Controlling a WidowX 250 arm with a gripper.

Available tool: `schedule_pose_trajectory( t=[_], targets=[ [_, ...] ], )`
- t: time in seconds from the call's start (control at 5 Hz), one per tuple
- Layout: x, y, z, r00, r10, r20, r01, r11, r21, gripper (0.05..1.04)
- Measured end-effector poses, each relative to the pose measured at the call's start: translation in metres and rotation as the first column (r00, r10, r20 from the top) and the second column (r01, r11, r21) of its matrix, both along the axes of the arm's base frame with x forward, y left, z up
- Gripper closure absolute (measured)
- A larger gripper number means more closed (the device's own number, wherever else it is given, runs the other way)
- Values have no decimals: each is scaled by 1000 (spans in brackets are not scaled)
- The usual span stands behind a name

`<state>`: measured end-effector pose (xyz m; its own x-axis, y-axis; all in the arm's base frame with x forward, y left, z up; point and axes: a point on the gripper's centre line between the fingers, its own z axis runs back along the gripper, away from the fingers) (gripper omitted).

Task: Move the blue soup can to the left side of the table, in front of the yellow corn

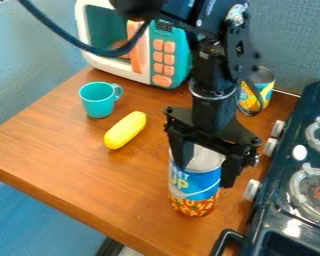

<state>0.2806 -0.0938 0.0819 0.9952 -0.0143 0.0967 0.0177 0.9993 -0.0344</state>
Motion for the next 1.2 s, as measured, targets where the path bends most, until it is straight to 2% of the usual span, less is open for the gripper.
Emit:
schedule_pose_trajectory(
  t=[0.2,0.4,0.8,1.0,1.2],
  targets=[
    [11,1,-9,1000,1,-1,-1,999,46,83],
    [14,1,-11,1000,22,-17,-20,995,103,83],
    [16,10,-12,997,65,-37,-59,986,156,83],
    [17,35,-12,990,138,-43,-126,970,210,83],
    [5,80,-10,954,288,-86,-251,921,299,83]
  ],
)
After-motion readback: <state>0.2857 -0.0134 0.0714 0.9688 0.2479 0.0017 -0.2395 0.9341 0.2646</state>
